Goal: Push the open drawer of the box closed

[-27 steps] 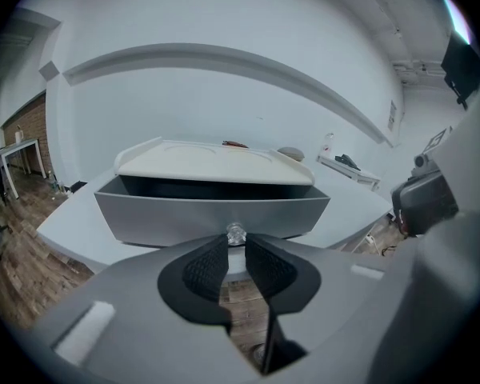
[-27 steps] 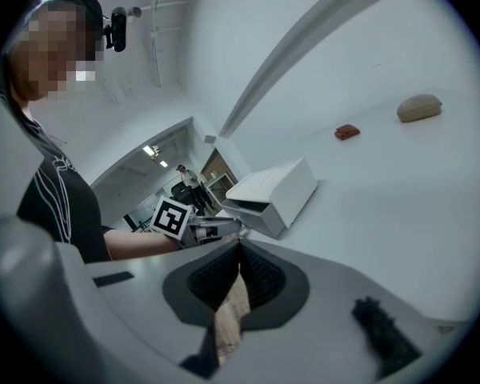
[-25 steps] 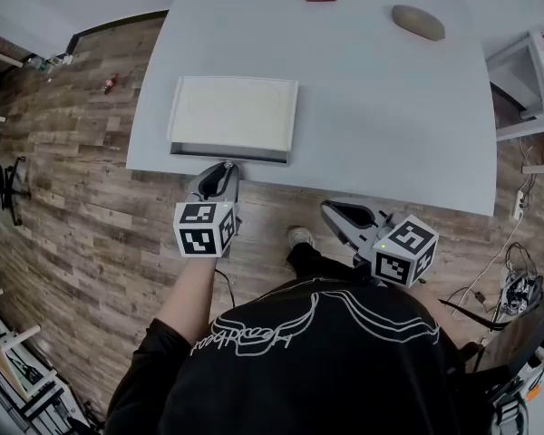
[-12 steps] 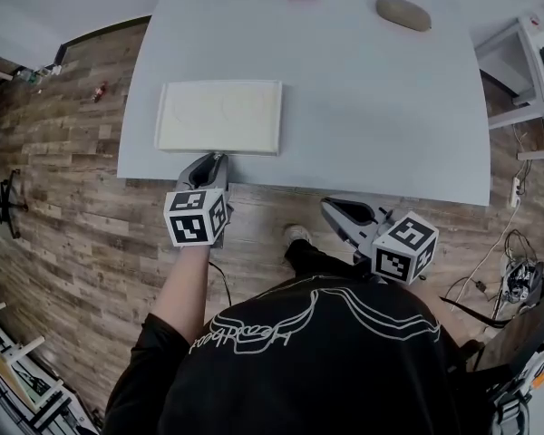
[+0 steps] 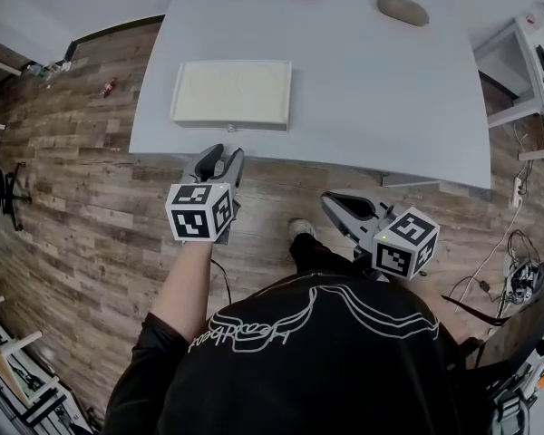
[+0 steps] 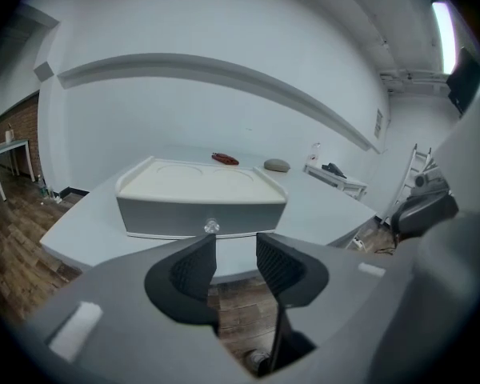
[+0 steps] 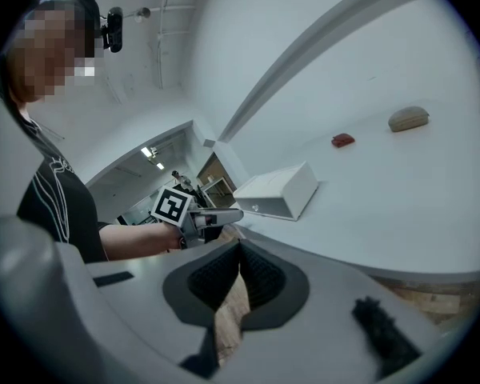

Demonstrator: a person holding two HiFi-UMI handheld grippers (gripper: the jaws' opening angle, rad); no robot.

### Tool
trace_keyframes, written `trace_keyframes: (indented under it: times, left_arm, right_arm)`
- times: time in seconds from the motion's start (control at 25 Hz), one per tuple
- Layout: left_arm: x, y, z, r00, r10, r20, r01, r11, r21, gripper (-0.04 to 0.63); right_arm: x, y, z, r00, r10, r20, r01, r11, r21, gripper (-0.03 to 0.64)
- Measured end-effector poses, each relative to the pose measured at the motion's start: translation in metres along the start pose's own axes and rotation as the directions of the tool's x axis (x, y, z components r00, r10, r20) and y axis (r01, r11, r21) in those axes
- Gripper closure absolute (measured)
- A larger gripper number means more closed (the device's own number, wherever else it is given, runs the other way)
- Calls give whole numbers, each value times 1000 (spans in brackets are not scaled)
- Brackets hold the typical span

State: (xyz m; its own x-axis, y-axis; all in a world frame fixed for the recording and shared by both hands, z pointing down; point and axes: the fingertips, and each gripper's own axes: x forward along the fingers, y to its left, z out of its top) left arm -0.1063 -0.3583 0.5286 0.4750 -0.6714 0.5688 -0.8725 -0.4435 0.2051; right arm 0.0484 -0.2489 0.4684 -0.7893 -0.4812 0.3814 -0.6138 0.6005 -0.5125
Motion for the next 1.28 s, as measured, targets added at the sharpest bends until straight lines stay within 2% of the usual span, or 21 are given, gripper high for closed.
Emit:
trace_keyframes:
  times: [0.16, 0.36, 0.48, 0.64, 0.88, 1.28]
  left_arm:
    - [-58, -37, 0, 995, -84, 61, 84, 996, 7, 451]
    - [-155, -100, -4, 968, -210, 137, 203, 977, 65, 531]
    - [-209, -136, -8, 940, -294, 175, 277, 954, 116, 588]
    - [-262, -180, -21, 905, -386, 179, 350, 914, 204, 588]
    - [-291, -209, -41, 882, -435, 178, 394, 891, 224, 588]
    - [-306, -213, -48, 870, -443, 216, 411, 894, 177, 588]
  right_arm:
    - [-9, 38, -10, 999, 14, 36, -13, 999, -36, 609]
    - [-32, 101, -24, 996, 32, 87, -24, 995, -93, 609]
    - [-50, 135, -32, 992, 35, 122, -19, 991, -131, 608]
    - [-73, 171, -38, 984, 38, 173, -9, 986, -167, 609]
    - [-94, 206, -39, 977, 26, 211, 21, 975, -220, 609]
    - [-100, 227, -53, 981, 28, 191, 15, 976, -217, 609]
